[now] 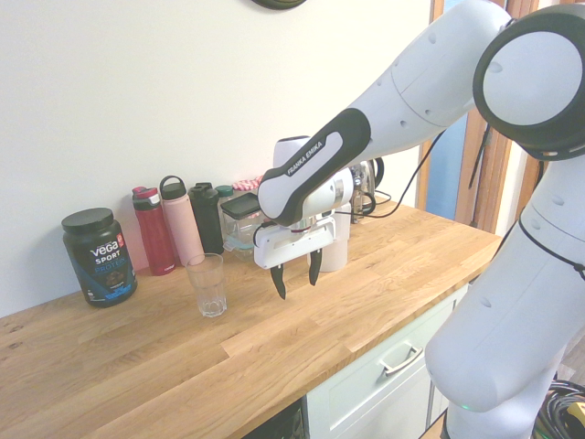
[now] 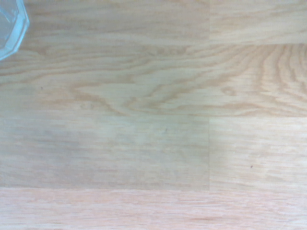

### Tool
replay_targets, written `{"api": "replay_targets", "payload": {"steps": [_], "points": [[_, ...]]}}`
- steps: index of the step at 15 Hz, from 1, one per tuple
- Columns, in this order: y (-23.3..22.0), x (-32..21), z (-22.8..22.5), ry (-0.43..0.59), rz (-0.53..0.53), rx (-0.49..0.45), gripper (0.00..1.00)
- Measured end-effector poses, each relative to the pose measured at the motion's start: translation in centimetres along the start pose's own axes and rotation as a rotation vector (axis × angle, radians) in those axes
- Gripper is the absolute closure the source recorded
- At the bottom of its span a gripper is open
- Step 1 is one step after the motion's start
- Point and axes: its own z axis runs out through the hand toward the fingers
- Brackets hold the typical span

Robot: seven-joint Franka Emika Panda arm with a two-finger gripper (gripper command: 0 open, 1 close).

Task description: Pour me some water

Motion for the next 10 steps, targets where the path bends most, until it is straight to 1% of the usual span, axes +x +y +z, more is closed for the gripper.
{"api": "replay_targets", "payload": {"steps": [3, 5, 8, 10], "points": [[-0.1, 0.0, -0.2, 0.015, -0.004, -0.008, 0.00], [-1.0, 0.3, -2.3, 0.051, 0.003, 0.003, 0.00], [-1.7, 0.7, -9.4, 0.103, 0.035, 0.011, 0.00], [-0.8, 1.2, -15.2, 0.130, 0.110, 0.010, 0.00]]}}
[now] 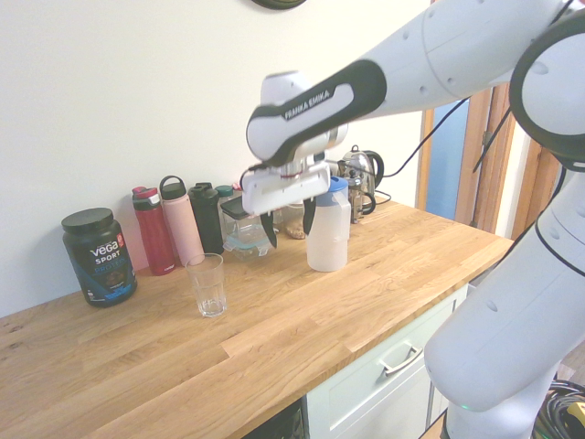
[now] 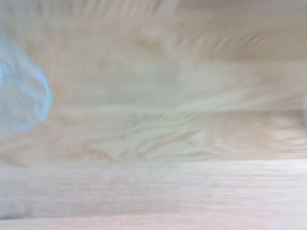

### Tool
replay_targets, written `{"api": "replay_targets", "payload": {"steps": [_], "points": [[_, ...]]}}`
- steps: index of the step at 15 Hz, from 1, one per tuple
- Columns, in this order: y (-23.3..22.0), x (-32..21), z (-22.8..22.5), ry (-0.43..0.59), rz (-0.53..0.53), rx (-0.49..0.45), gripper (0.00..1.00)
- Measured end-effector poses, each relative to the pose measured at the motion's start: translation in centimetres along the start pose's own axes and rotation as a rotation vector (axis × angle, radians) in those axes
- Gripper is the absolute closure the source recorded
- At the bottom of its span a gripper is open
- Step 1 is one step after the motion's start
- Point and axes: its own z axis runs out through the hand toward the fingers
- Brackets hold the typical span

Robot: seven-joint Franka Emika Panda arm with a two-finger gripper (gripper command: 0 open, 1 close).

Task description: Pour me some water

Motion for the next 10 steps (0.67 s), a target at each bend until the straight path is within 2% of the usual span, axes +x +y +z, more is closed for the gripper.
{"api": "replay_targets", "payload": {"steps": [2, 4, 7, 10], "points": [[1.8, 1.6, -4.9, 0.020, 0.090, 0.002, 0.00], [4.2, 3.6, -7.7, 0.035, 0.167, 0.008, 0.00], [8.0, 7.1, -7.7, 0.016, 0.263, 0.000, 0.00], [10.7, 9.3, -5.6, -0.016, 0.277, -0.009, 0.00]]}}
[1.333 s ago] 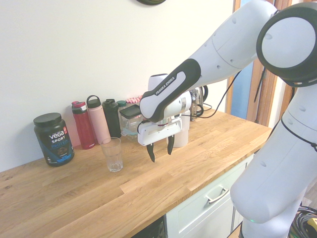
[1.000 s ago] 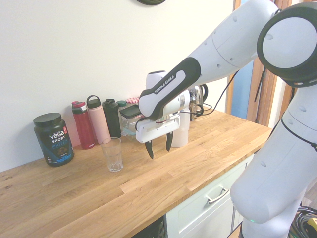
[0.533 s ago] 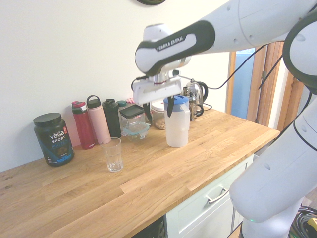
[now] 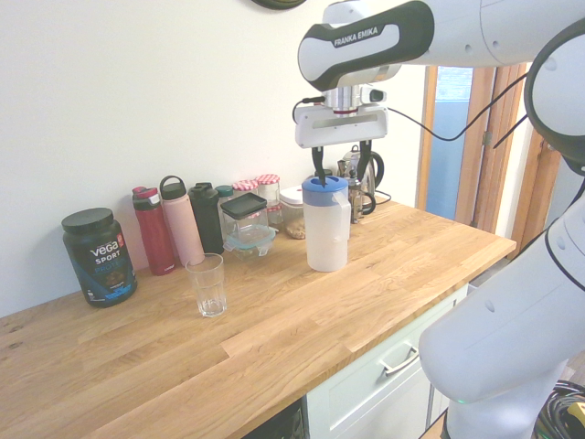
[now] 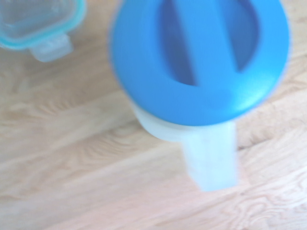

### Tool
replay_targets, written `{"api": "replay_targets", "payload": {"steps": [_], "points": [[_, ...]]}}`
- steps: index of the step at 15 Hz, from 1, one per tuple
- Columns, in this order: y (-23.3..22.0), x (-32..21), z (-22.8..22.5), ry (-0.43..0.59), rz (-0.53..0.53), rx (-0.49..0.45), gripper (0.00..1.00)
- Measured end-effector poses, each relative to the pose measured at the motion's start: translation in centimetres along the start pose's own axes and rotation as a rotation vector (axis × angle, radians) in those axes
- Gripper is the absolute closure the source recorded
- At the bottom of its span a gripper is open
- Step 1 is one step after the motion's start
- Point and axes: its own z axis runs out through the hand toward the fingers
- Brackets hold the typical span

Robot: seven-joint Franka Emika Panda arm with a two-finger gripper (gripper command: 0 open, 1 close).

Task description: Pour me some water

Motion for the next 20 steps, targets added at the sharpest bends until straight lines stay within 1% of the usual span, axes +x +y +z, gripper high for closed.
{"api": "replay_targets", "payload": {"steps": [3, 5, 6, 8, 12, 16, 20], "points": [[0.0, 1.5, 4.4, -0.017, -0.043, 0.000, 0.00], [-0.3, 2.0, 6.8, -0.018, -0.107, 0.008, 0.00], [-0.5, 2.2, 7.6, -0.017, -0.132, 0.014, 1.00], [-1.0, 2.6, 8.3, -0.001, -0.149, 0.033, 1.00], [-2.0, 3.3, 9.4, 0.026, -0.150, 0.058, 1.00], [-3.1, 3.3, 11.0, 0.028, -0.162, 0.054, 1.00], [-3.6, 2.9, 10.9, 0.031, -0.175, 0.055, 1.00]]}}
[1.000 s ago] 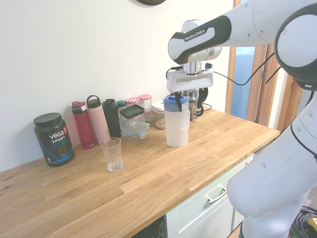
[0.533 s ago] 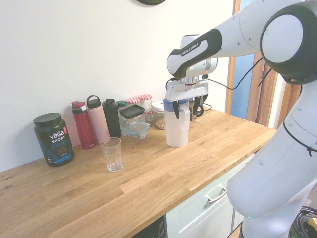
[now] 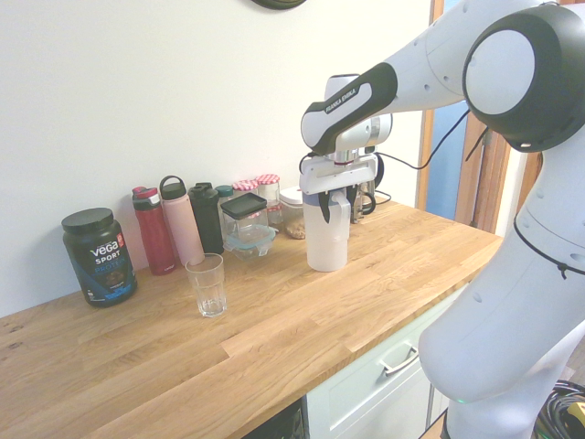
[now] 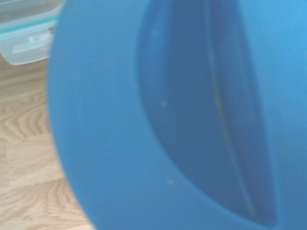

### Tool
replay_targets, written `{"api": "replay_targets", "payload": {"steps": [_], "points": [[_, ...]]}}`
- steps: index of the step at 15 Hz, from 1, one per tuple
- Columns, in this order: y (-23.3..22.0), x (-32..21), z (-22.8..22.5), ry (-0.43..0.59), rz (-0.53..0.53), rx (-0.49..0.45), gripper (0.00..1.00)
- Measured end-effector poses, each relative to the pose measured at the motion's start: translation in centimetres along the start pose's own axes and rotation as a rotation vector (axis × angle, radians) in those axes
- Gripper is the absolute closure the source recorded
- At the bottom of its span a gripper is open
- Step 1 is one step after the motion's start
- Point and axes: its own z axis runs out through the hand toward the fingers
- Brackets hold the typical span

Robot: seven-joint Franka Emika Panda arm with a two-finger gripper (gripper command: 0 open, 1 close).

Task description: Pour me some water

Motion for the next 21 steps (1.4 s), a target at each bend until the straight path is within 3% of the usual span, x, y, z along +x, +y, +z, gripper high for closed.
{"api": "replay_targets", "payload": {"steps": [13, 17, 21], "points": [[0.3, 0.4, -0.4, 0.004, -0.029, -0.004, 1.00], [0.2, 1.1, -4.7, 0.007, -0.131, -0.002, 1.00], [-2.5, -1.4, -8.0, 0.008, -0.361, -0.009, 1.00]]}}
